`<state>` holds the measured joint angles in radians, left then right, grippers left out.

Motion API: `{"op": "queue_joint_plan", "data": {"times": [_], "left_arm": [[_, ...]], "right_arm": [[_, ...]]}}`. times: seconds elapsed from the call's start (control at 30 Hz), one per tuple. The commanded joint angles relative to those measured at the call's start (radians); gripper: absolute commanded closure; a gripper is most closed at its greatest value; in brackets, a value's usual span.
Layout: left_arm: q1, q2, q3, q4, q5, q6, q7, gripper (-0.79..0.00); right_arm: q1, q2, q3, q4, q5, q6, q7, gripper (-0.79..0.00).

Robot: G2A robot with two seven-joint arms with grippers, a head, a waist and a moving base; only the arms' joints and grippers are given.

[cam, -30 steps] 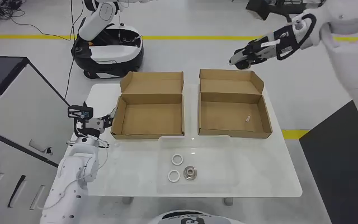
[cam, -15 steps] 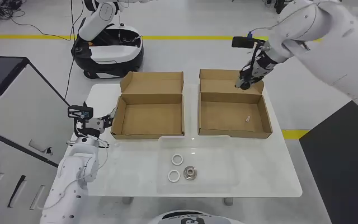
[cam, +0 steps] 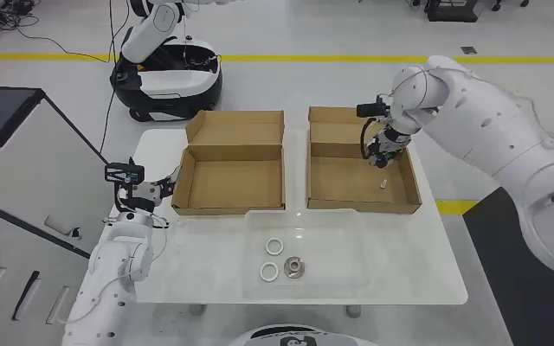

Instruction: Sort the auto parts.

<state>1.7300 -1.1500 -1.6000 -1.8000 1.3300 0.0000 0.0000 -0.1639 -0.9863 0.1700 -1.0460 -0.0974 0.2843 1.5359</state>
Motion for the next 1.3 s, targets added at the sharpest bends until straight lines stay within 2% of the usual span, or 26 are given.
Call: {"op": "queue_joint_plan", "data": {"times": [0.0, 0.37, 0.83, 1.27], "left_arm": [[0.0, 0.0, 0.0, 0.0, 0.0, 0.0, 0.0, -0.785], [0.0, 0.0, 0.0, 0.0, 0.0, 0.0, 0.0, -0.785], [0.0, 0.0, 0.0, 0.0, 0.0, 0.0, 0.0, -0.785], [0.0, 0.0, 0.0, 0.0, 0.0, 0.0, 0.0, -0.785]], "right_arm": [[-0.016, -0.009, 0.0, 0.016, -0.017, 0.0, 0.0, 0.0], [-0.071, -0.071, 0.0, 0.092, -0.136, 0.0, 0.0, 0.0], [-0.122, -0.137, 0.0, 0.186, -0.211, 0.021, -0.021, 0.0], [-0.176, -0.159, 0.0, 0.188, -0.191, 0.131, -0.131, 0.0]]}}
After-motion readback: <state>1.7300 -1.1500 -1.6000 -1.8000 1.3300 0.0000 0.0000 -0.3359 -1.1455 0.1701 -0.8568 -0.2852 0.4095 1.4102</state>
